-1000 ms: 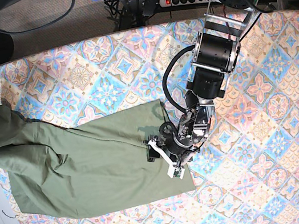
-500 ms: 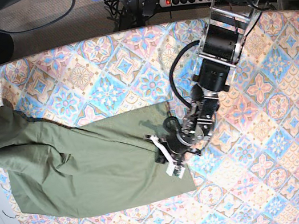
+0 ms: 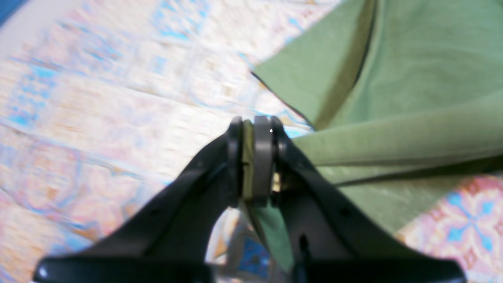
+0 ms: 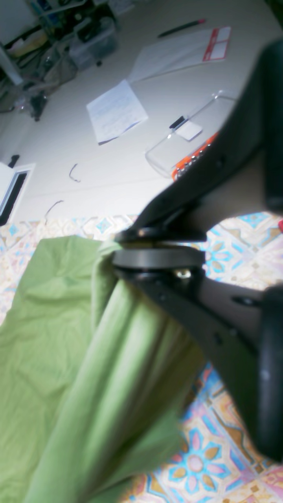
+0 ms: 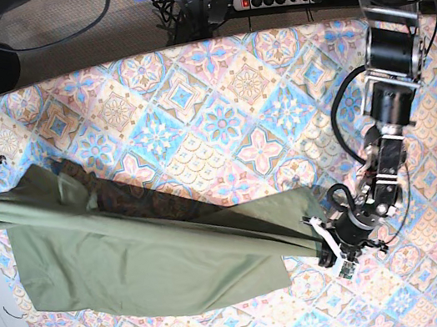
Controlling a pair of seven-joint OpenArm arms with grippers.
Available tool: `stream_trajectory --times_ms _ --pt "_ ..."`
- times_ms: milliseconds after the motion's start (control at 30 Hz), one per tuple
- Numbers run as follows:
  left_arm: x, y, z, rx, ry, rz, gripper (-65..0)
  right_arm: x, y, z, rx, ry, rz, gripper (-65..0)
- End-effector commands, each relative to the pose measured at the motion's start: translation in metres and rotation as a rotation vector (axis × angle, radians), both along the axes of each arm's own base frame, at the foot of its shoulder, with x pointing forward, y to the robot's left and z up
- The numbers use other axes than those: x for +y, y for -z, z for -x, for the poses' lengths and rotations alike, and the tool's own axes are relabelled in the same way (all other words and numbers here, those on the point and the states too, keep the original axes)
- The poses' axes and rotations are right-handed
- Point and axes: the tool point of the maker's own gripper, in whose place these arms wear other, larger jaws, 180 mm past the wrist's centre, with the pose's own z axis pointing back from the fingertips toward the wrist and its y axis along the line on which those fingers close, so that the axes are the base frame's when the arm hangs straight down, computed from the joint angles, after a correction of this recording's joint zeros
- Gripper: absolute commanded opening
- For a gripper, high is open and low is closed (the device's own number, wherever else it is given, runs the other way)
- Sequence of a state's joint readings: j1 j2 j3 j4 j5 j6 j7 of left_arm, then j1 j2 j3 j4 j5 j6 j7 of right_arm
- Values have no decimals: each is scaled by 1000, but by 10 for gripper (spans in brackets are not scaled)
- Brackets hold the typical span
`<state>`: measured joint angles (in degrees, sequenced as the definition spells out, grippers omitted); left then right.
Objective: Layout the t-shirt on the table in an organized manner, then fold the t-shirt properly
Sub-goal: 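Pull the shirt edge with the left gripper away from the right gripper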
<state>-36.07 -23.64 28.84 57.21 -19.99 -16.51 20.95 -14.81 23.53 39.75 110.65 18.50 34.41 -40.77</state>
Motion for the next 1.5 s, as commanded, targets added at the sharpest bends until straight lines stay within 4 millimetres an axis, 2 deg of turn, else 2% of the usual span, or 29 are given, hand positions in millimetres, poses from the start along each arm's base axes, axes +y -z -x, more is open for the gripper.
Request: stream_trajectory --times_ms 0,133,300,400,500,600,833,900,1033,1233,1333,1467 --pt "1 -31 -2 -78 18 -3 -650 -6 -17 -3 -36 6 32 -648" --pt "-5 -48 42 -129 120 -83 -650 -7 -12 -1 -11 15 33 -648" --pt "-17 -48 101 -142 237 -149 -650 -8 1 11 42 15 36 -648" --pt "-7 -49 134 -143 250 -162 -650 -9 13 22 91 13 40 -648" --pt "2 -53 157 -148 238 -158 -650 -10 23 32 131 15 42 -648" --pt "3 -46 180 -124 260 -177 -650 -13 33 42 185 27 46 -648" --pt "27 1 227 -36 270 -369 -650 -36 54 65 363 126 162 -648" --pt "32 24 250 21 292 -425 -650 -34 62 69 394 118 162 -648" --pt "39 49 279 88 328 -500 -650 -26 90 82 486 80 140 -648" --pt "34 69 295 138 319 -493 -650 -19 131 93 594 59 85 -643" --pt "35 85 305 168 348 -535 -650 -25 137 99 644 66 158 -606" --pt "25 101 321 193 412 -566 -650 -43 136 109 713 103 291 -537"
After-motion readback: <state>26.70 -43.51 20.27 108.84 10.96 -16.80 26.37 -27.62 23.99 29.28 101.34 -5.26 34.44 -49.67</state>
